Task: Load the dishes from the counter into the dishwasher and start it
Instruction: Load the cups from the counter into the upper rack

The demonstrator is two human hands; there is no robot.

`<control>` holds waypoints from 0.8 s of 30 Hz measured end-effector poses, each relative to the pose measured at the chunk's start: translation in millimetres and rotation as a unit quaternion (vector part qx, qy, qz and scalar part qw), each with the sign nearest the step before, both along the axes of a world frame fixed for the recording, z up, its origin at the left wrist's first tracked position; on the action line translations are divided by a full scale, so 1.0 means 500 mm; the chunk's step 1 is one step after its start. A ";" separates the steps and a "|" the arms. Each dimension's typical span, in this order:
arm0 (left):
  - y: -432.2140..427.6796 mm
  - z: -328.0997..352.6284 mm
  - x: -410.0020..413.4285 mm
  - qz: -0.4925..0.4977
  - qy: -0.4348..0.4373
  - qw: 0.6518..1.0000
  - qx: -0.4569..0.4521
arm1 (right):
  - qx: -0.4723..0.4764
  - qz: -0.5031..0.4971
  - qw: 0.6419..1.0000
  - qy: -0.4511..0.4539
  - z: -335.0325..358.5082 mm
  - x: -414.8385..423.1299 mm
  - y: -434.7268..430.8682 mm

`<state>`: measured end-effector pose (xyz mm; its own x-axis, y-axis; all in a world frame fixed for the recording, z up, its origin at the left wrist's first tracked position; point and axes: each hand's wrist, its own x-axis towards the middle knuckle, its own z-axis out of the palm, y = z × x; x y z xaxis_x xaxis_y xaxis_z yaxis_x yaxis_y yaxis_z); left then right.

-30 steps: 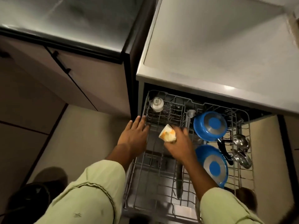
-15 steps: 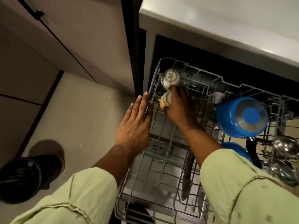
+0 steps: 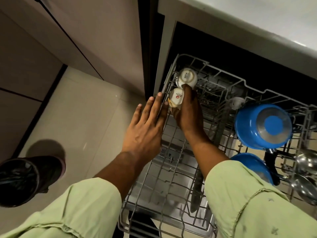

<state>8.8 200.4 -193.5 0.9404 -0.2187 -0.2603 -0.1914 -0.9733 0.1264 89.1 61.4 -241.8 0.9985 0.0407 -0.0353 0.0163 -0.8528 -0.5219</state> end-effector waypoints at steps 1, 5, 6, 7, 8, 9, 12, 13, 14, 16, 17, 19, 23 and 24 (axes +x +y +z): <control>0.000 -0.001 0.000 0.002 -0.001 1.000 -0.001 | 0.001 -0.001 1.000 0.003 0.001 0.003 0.002; -0.001 -0.007 -0.004 0.005 -0.011 1.000 -0.005 | 0.003 -0.004 1.000 0.016 -0.003 0.005 0.000; -0.001 -0.007 -0.004 0.006 -0.010 1.000 -0.004 | 0.000 -0.008 1.000 0.018 -0.006 0.002 -0.002; -0.001 -0.007 -0.003 0.007 -0.006 1.000 -0.004 | -0.002 -0.013 1.000 0.020 -0.008 -0.002 -0.005; -0.001 -0.006 -0.002 0.007 -0.003 1.000 -0.003 | -0.002 -0.018 1.000 0.021 -0.008 -0.007 -0.007; -0.001 -0.004 -0.001 0.007 0.000 1.000 -0.002 | -0.005 -0.023 0.999 0.023 -0.007 -0.013 -0.010; -0.002 0.003 -0.002 0.011 0.009 1.000 -0.001 | -0.023 -0.022 0.999 0.039 0.004 -0.035 -0.014; -0.002 0.006 -0.002 0.011 0.014 1.000 0.002 | -0.026 -0.023 0.998 0.044 0.012 -0.044 -0.015; -0.002 0.010 0.000 0.010 0.021 1.000 0.005 | -0.027 -0.026 0.998 0.049 0.020 -0.050 -0.014; -0.001 0.019 0.003 0.004 0.039 0.999 0.015 | -0.029 -0.034 0.996 0.076 0.040 -0.062 -0.011; 0.001 0.022 0.005 -0.001 0.047 0.999 0.020 | -0.033 -0.037 0.994 0.100 0.051 -0.068 -0.011; 0.002 0.030 0.007 -0.010 0.057 0.998 0.032 | -0.044 -0.043 0.987 0.151 0.078 -0.087 -0.014; 0.001 0.064 -0.004 -0.015 0.092 0.994 0.049 | -0.058 -0.035 0.983 0.168 0.131 -0.145 -0.024; 0.001 0.077 -0.012 -0.013 0.100 0.994 0.051 | -0.081 -0.025 0.982 0.171 0.147 -0.158 -0.026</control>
